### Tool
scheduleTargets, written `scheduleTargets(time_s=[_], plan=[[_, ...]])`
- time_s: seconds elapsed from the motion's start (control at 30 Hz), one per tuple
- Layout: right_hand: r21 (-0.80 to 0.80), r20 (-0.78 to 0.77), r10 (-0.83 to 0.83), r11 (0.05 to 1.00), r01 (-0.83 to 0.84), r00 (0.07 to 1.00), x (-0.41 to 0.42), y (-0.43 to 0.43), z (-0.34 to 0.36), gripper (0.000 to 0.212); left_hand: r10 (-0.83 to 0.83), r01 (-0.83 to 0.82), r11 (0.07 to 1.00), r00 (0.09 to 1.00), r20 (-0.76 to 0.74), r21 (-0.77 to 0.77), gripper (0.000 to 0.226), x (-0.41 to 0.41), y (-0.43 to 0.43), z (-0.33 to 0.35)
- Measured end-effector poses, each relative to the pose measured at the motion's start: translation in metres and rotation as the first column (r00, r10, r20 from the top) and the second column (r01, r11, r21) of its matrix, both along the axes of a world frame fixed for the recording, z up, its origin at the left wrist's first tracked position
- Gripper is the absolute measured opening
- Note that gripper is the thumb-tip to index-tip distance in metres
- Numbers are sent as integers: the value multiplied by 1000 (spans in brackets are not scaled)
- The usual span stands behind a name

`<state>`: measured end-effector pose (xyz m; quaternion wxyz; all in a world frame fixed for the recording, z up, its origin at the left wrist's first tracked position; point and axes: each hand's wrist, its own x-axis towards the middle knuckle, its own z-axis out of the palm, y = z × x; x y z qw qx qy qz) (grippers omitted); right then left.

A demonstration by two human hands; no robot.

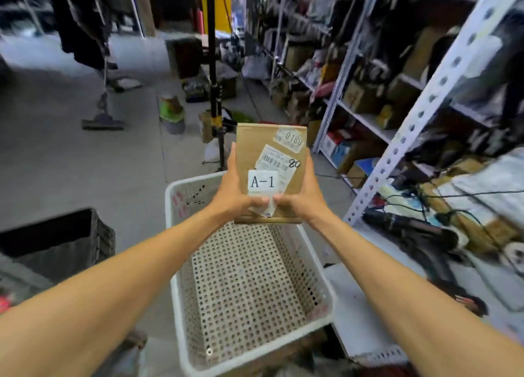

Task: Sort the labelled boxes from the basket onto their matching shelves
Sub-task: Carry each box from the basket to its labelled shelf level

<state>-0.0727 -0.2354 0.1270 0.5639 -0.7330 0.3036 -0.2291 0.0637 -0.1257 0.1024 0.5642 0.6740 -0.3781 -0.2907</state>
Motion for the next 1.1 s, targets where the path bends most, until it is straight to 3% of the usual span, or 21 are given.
scheduleTargets(time_s=[0.13, 0.27, 0.8, 1.1], plan=[[-35, 3, -139, 990, 139, 990, -60, 28, 33, 128, -147, 148, 989, 989, 33, -11, 143, -39, 5, 36], [-88, -1, -194, 977, 194, 981, -122, 48, 62, 118, -255, 258, 965, 965, 57, -52, 142, -90, 17, 60], [-144, 91, -219, 962, 230, 971, -318, 146, 72, 124, -169, 178, 981, 978, 120, -73, 143, -291, 109, 81], [-180, 75, -368, 909, 376, 927, -448, 162, 63, 117, -300, 312, 943, 947, 112, -118, 134, -419, 103, 70]])
